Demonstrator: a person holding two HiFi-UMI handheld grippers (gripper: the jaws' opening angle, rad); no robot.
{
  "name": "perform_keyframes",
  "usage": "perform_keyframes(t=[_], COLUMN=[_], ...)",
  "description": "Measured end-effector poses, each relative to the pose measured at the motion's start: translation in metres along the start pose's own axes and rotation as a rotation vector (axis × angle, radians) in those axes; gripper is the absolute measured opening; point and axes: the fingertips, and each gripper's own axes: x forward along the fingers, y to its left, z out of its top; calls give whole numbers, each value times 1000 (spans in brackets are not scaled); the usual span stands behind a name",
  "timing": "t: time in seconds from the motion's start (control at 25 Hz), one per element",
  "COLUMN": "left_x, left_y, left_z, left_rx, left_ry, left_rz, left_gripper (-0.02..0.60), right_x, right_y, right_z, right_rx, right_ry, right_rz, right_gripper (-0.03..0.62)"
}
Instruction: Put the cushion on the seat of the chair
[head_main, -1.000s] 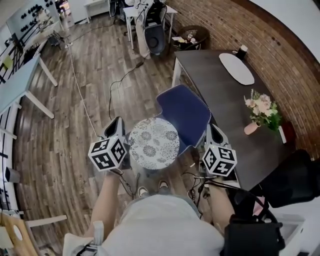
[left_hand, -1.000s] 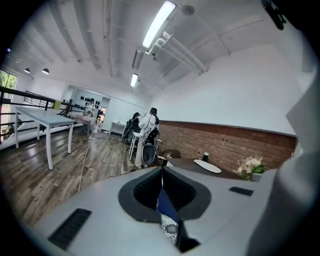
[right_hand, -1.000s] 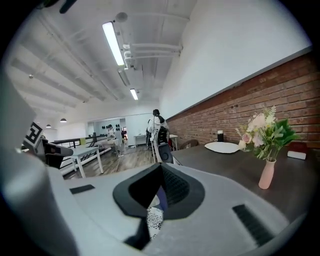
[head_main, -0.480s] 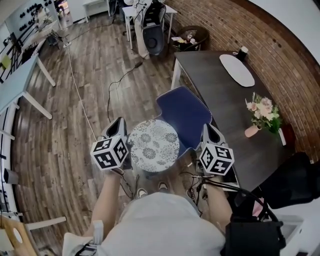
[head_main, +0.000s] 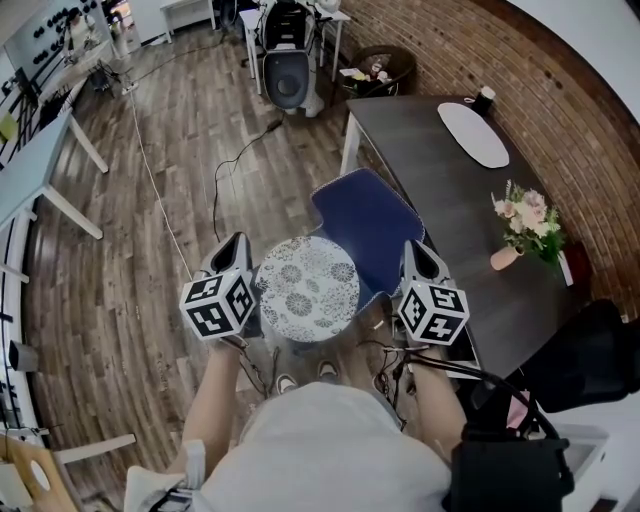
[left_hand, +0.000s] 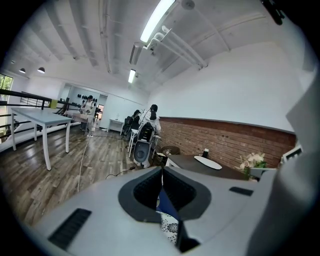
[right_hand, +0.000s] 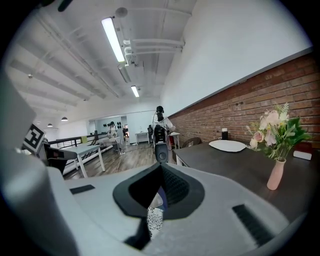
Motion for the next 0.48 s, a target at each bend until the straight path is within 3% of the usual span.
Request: perform_keyframes(t=[0.48], left_x=[-3], left_y=[-1], left_z=[0], left_rx=[11], left_ry=[11], left_rz=[-6], left_gripper=[9], right_x=[-4], right_y=[2], right_z=[-4], right_rx=[12], right_ry=[13], right_rz=[-2], right_gripper=[2])
